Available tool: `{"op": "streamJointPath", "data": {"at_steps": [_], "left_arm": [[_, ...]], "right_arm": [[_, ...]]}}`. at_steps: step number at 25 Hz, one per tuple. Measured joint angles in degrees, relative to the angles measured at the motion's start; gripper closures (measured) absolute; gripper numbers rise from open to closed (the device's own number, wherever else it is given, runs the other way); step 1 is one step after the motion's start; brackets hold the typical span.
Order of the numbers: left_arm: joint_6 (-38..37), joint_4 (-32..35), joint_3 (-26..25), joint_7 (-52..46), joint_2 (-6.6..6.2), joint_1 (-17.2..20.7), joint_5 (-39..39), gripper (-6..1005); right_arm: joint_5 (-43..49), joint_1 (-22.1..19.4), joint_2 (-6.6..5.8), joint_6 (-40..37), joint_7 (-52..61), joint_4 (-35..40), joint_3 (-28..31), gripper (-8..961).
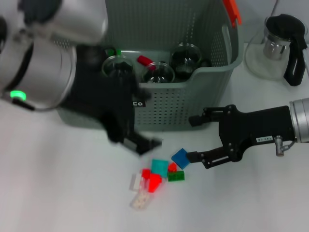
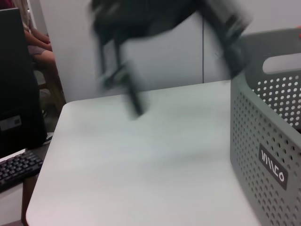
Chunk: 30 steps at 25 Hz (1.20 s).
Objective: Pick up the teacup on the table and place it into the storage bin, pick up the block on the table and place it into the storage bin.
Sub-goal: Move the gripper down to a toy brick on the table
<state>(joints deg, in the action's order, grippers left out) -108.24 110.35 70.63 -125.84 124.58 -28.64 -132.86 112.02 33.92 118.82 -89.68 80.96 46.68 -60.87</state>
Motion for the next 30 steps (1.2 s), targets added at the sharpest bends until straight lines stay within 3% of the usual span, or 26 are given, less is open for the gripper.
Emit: {"op": "streamJointPath", "data": {"at_steps": [4,13,21,30], "left_arm": [[-1.56,-3.98,2.63,1.34,0.02,0.50,-1.88,80],[3.42,-17.61,6.65,8.09,-0.10,-1.30,-11.67,81],[10.12,-21.67,17.21,6.31,0.14,-2.70,-23.31,82],[12.86,-27.29,26.79,3.93,0.13,-6.03,-27.10,83]], "right_arm": [[0.03,0.16,0.00,0.07,0.02,-0.01,0.03,11],[-0.04,0.54,0.38,0.48,0.77,-0.01,0.05,12],[-0.17,0.85,0.91,1.18,2.19,-0.01,0.04,11],[-0.27,0.88,0.88,1.64,2.25,-0.27,0.05,12]]}}
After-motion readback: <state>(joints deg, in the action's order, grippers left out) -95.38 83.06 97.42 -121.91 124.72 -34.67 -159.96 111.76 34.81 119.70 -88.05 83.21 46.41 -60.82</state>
